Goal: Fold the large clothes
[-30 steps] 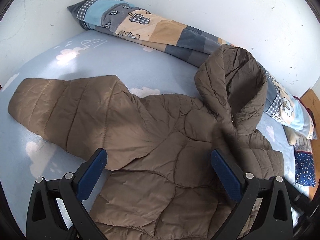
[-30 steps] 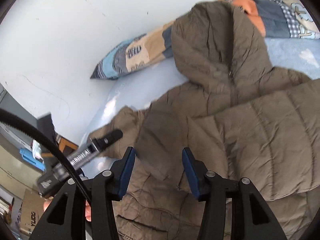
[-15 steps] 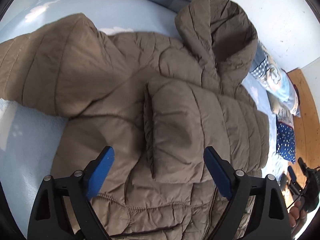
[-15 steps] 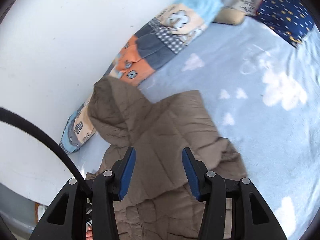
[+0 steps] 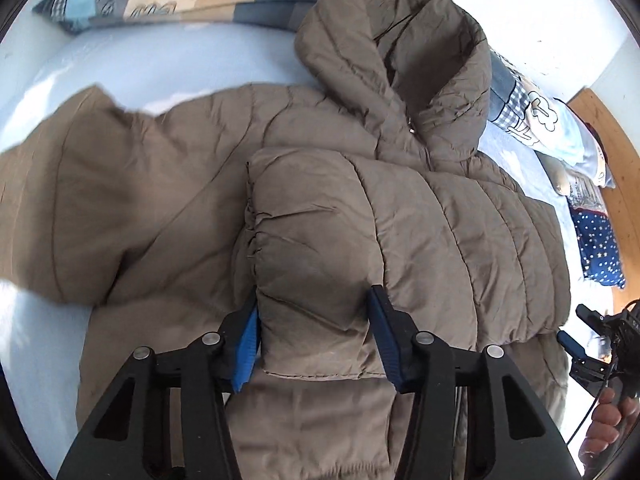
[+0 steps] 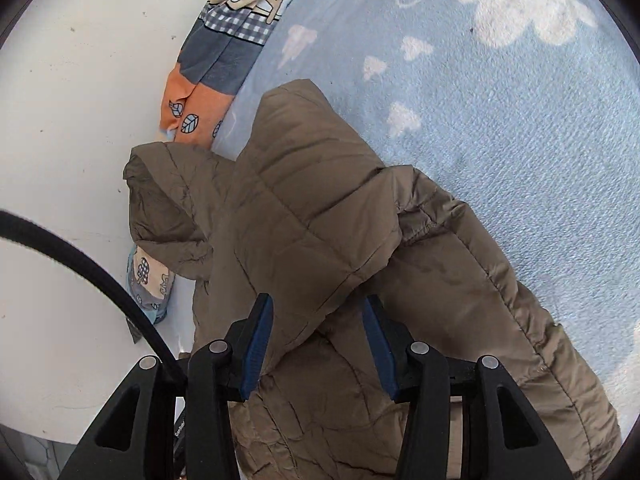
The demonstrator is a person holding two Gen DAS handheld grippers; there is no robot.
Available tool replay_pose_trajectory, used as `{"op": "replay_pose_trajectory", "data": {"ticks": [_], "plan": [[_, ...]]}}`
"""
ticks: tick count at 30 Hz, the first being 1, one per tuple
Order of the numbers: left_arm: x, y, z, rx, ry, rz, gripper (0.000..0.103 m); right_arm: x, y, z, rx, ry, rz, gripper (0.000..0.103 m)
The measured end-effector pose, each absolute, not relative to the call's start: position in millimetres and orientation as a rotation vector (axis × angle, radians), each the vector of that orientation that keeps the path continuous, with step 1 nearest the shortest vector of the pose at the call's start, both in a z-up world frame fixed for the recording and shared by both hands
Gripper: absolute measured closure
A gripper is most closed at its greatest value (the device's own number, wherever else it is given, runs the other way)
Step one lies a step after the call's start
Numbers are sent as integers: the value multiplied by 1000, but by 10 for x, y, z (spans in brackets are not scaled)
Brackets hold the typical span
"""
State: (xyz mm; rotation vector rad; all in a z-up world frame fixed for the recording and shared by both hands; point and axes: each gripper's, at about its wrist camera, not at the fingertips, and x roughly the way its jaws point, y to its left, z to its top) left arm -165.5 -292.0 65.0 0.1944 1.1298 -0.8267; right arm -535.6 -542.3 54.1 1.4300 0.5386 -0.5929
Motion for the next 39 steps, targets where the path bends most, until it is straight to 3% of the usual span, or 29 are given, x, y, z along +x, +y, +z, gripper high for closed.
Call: {"op": "replay_pose_trajectory", "data": {"ticks": [2,4,5,8,16,21,29,32,35,39], "plan": [[-1619,-3014,649,208,1107,-827,53,-5334,-5443,449,1457,531,-607,51],[-1558,-3072,642,190,1100,-821,53,-5331,-5477,417,1450,500,-612,64],[-1527,-3097,642,174,1096,-823,53,-5335,-5496,434,1428,495,-638,76],[-1488,-3167,639,157,1079,-839,53,-5286,-5555,507,1342,483,-690,87],[-1556,-3279,578,245,1034,-811,50,-5152,-5624,421,1220,640,-783,87],[-1535,-3203,696,222,1060,-796,48,-5280,-5568,593,1285,641,-763,71],[-1601,-3036,1089,211,866,-698,40,-5152,-5280,1205,979,608,-856,71],[-1619,-3105,1029,260,855,-710,40,-4960,-5332,1160,916,625,-819,73],[-1616,-3187,870,300,894,-724,40,-4848,-5409,1044,859,683,-821,84],[-1593,-3235,653,338,959,-720,36,-4745,-5482,883,836,745,-815,85]]}}
